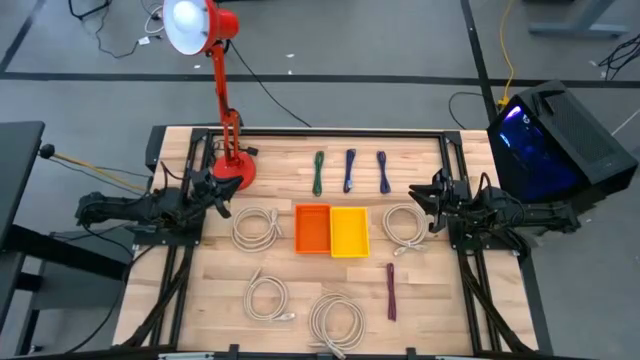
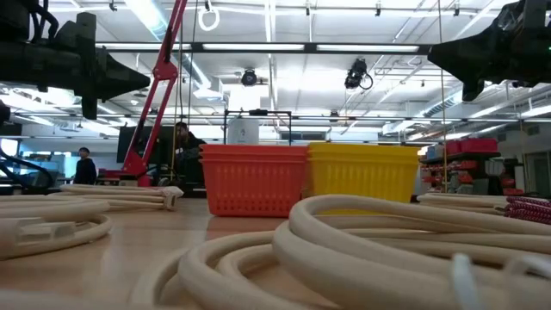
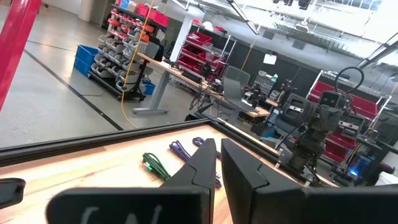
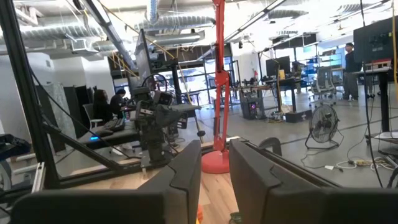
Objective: Pick & Place USB Port
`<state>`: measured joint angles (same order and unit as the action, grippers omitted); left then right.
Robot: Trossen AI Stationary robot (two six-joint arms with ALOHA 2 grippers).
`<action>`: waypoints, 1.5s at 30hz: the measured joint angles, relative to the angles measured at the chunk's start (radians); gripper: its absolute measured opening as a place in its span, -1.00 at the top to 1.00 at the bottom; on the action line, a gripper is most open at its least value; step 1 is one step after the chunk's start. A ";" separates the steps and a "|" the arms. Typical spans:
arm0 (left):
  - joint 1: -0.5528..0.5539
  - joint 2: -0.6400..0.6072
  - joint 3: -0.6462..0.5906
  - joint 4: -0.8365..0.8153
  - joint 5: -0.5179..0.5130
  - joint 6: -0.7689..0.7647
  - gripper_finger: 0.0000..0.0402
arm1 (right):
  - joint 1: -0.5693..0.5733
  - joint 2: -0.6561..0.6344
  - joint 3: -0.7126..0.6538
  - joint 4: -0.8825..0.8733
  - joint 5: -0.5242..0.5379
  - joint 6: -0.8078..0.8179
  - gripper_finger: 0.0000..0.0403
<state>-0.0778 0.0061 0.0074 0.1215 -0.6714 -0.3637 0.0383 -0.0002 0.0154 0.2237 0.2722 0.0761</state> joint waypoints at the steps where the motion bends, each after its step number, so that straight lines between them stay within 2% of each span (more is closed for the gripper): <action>1: 0.000 0.000 0.000 0.000 0.000 0.000 0.86 | 0.000 0.000 0.000 0.000 0.000 0.000 0.58; 8: 0.000 0.000 0.000 0.001 0.000 -0.001 0.86 | 0.000 0.000 0.000 0.000 0.000 0.000 0.58; 14: 0.007 0.000 0.000 0.073 0.025 -0.122 0.86 | 0.000 0.000 0.000 0.000 0.000 0.000 0.58; 20: 0.027 0.000 0.000 0.184 -0.037 -0.125 0.86 | 0.000 0.000 0.000 0.000 0.000 0.000 0.58; 24: 0.027 0.000 0.000 0.205 -0.090 -0.189 0.86 | 0.000 0.000 0.000 0.000 0.000 0.000 0.58; 29: 0.027 0.000 0.000 0.220 -0.091 -0.256 0.86 | 0.000 0.000 0.000 0.004 0.000 -0.002 0.58; 32: 0.027 0.000 0.000 0.222 -0.073 -0.298 0.86 | 0.000 0.000 0.000 0.038 0.004 -0.017 0.58; 37: 0.027 0.000 0.000 0.241 -0.092 -0.307 0.86 | 0.000 0.000 0.000 0.134 0.003 0.060 0.58; 43: 0.027 0.000 0.000 0.238 -0.085 -0.324 0.86 | -0.002 0.000 0.000 0.316 0.102 0.060 0.58; 45: 0.027 0.000 0.000 0.232 -0.097 -0.324 0.86 | -0.006 0.006 0.000 0.382 0.232 0.048 0.58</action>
<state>-0.0505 0.0063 0.0071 0.3531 -0.7685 -0.6880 0.0327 0.0061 0.0154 0.6061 0.5043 0.1245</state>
